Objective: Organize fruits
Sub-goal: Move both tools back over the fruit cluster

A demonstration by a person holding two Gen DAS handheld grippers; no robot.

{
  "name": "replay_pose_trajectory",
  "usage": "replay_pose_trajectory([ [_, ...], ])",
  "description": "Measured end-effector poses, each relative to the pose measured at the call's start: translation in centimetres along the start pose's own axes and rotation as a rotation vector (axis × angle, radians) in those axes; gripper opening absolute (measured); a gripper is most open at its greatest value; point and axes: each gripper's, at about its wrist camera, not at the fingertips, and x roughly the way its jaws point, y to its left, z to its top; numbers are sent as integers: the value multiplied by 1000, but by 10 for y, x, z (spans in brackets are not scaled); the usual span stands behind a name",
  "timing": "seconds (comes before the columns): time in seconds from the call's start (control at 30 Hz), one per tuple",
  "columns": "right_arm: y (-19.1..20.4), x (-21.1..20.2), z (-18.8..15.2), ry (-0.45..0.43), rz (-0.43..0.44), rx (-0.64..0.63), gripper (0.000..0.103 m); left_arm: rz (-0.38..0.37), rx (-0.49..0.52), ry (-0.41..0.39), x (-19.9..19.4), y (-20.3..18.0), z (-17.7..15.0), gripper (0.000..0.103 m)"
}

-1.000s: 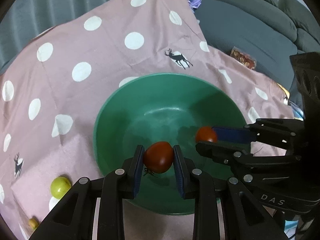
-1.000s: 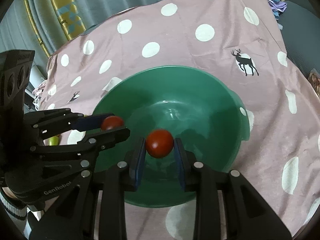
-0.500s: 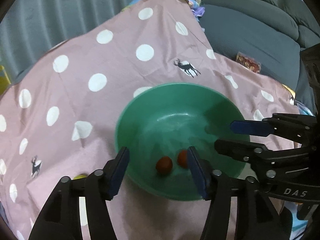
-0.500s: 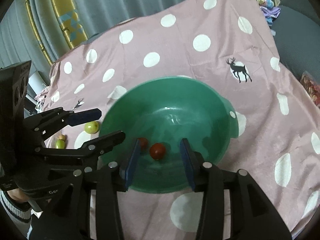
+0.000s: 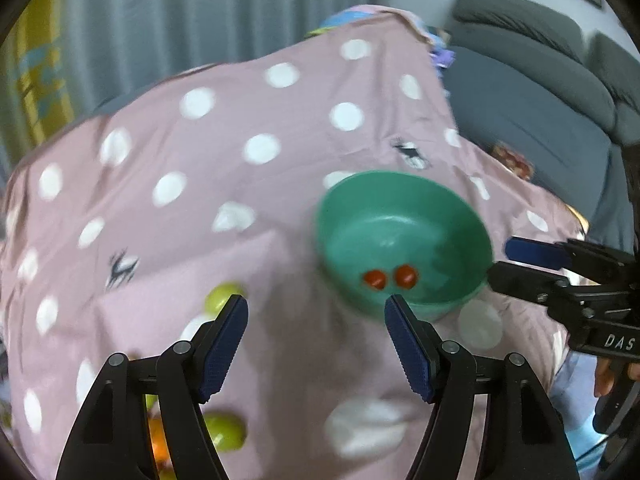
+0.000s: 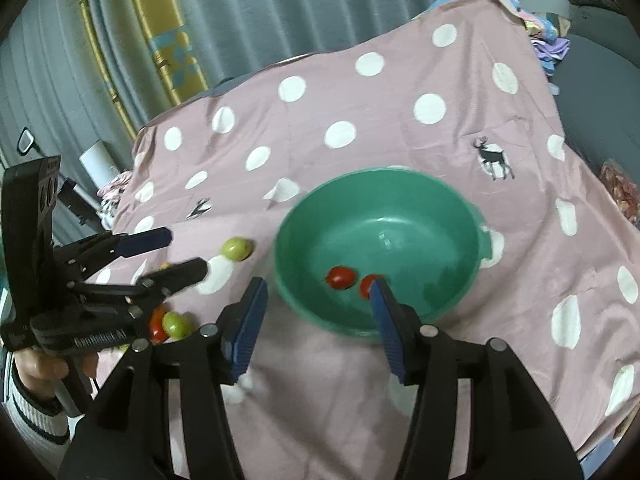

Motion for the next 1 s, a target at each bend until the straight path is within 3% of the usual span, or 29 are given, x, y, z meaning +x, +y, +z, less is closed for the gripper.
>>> replay_pose_trajectory([
  [0.27, 39, 14, -23, 79, 82, -58, 54, 123, -232, 49, -47, 95, -67, 71],
  [0.43, 61, 27, -34, 129, 126, -94, 55, 176, -338, 101, -65, 130, -115, 71],
  [0.67, 92, 50, -52, 221, 221, -123, 55, 129, -428, 162, -65, 142, -163, 71],
  [1.0, 143, 96, -79, 363, 333, -166, 55, 67, -410, 184, -56, 138, -172, 71],
])
